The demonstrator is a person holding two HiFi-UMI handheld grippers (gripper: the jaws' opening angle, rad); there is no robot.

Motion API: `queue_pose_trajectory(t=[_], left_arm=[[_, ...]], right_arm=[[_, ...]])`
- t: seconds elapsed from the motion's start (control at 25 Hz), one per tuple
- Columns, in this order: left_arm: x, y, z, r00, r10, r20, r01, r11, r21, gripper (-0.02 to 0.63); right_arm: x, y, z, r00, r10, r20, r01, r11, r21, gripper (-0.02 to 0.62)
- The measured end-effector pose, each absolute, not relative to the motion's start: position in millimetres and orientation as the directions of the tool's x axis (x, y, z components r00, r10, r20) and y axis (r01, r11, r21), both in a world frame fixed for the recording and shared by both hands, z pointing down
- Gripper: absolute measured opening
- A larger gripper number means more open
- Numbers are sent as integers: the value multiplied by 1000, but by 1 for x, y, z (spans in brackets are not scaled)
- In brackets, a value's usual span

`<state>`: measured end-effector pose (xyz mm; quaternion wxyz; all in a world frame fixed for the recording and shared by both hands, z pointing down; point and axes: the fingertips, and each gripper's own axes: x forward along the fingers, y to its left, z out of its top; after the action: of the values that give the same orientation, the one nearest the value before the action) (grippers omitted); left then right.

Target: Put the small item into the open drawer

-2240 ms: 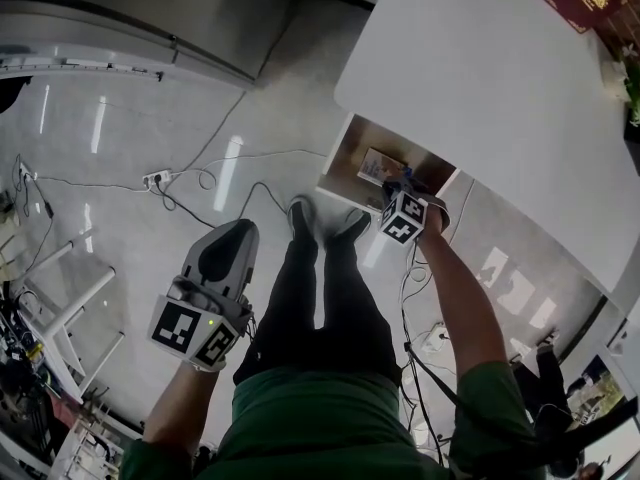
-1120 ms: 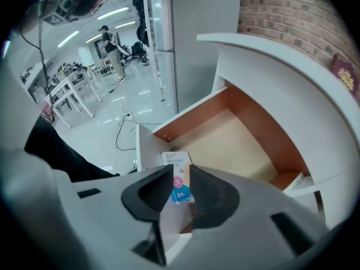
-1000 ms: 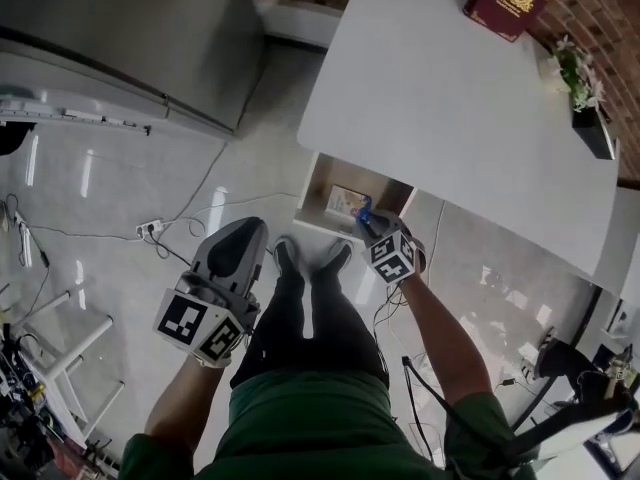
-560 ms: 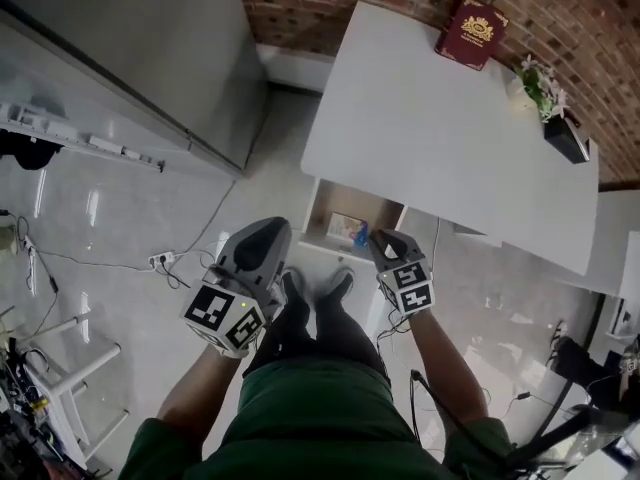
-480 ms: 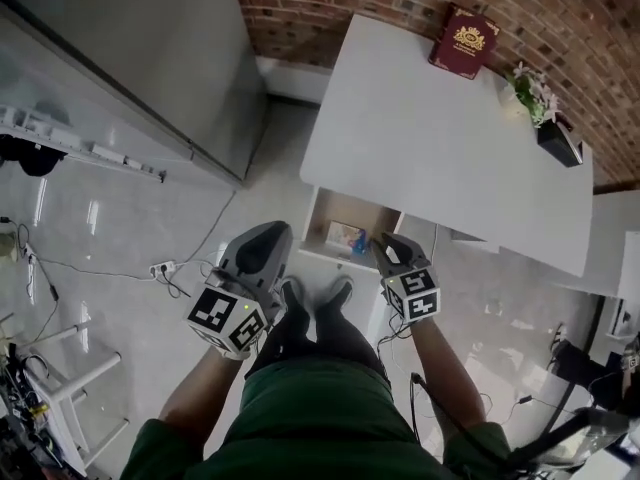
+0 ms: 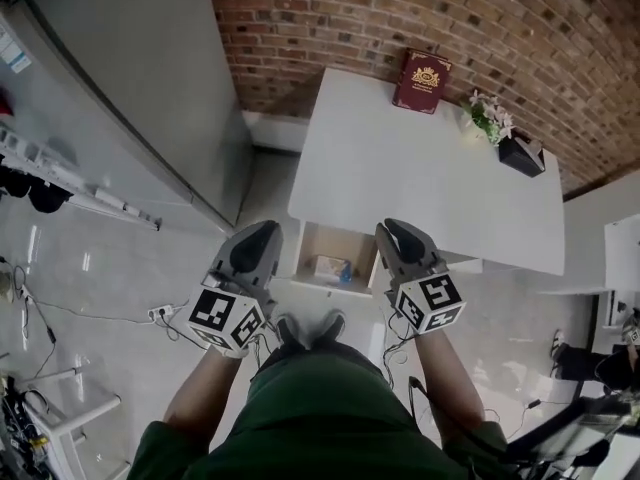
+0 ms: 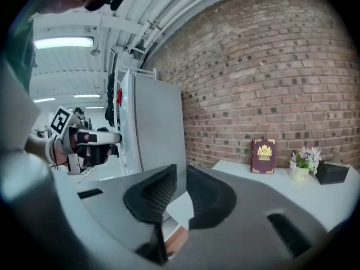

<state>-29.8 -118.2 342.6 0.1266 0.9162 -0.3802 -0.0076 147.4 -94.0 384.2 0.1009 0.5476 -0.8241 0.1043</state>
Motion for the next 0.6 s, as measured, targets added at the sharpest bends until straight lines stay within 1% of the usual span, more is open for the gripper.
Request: queue_pose_trajectory(t=[0.12,0.28,0.36,0.44,0.6], left_arm=[[-32,-126,316,696,-717,49,-715,-684,147,15],[-43,-137,282,664,-748,8,-748,-664,28,15],[-47,-140,268,657,-754,-18,-753,-657,12,15],[-49,-140,257,658,-751,-43,-752,-659,13,15],[-45,-139,248,673,-737,-60,-737,-675,21,15]], right_arm=[[144,-98,330,-371,-912,177,-927,375,-8,43],[142,-96,274,-335,-940,67,-938,339,75,38],[143,-92,254,-310,-951,18,-945,310,101,36],[146,-89,241,-281,-959,-24,-955,277,106,12],[146,-83,229,-259,-965,-48,-960,252,123,2]])
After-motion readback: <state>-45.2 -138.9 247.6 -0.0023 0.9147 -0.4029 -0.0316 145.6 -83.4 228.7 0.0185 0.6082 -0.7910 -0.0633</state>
